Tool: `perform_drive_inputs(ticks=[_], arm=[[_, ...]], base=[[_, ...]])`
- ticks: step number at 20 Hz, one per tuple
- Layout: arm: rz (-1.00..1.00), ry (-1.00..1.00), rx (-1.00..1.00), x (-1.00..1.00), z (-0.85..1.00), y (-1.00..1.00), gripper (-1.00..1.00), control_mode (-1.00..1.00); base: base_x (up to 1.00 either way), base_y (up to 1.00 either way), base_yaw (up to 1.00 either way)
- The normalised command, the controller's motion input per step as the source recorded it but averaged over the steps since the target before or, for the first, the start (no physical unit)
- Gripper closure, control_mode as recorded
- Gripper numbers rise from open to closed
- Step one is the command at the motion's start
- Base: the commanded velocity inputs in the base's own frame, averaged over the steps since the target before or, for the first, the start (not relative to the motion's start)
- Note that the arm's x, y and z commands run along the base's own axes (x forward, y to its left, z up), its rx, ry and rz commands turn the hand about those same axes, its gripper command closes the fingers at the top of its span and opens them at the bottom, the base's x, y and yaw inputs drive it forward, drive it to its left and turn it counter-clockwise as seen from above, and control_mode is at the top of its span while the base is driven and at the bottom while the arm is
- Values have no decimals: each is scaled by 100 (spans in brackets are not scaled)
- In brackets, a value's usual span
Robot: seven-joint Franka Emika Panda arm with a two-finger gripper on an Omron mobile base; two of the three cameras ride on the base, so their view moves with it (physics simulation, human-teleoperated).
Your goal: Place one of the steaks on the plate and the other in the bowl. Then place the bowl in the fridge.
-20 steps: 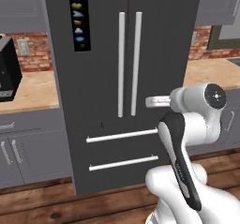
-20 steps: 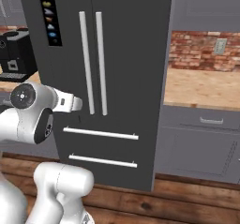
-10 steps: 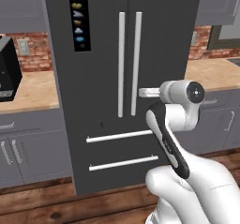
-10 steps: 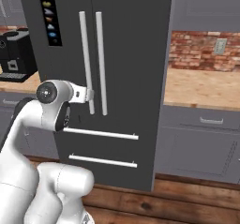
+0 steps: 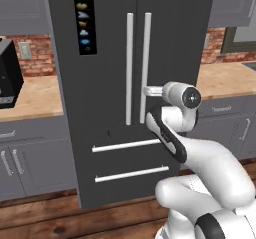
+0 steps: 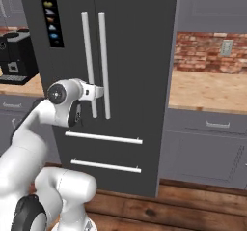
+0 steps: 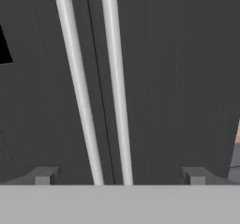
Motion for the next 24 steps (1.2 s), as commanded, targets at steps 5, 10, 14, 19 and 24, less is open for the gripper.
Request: perform_drive_inputs(ticks=[5,10,14,19,24], arm=[[-3,-2,0,27,1,-4,-100,-100],[0,-1,0,28,7,-14,-100,-100],[2,0,0,16,8,-3,-100,-100],[1,0,0,39,1,0,-100,-100],[0,0,0,78,0,0,-100,-100]], base=[[0,0,0],[0,0,0],[0,0,0],[0,0,0],[0,0,0]])
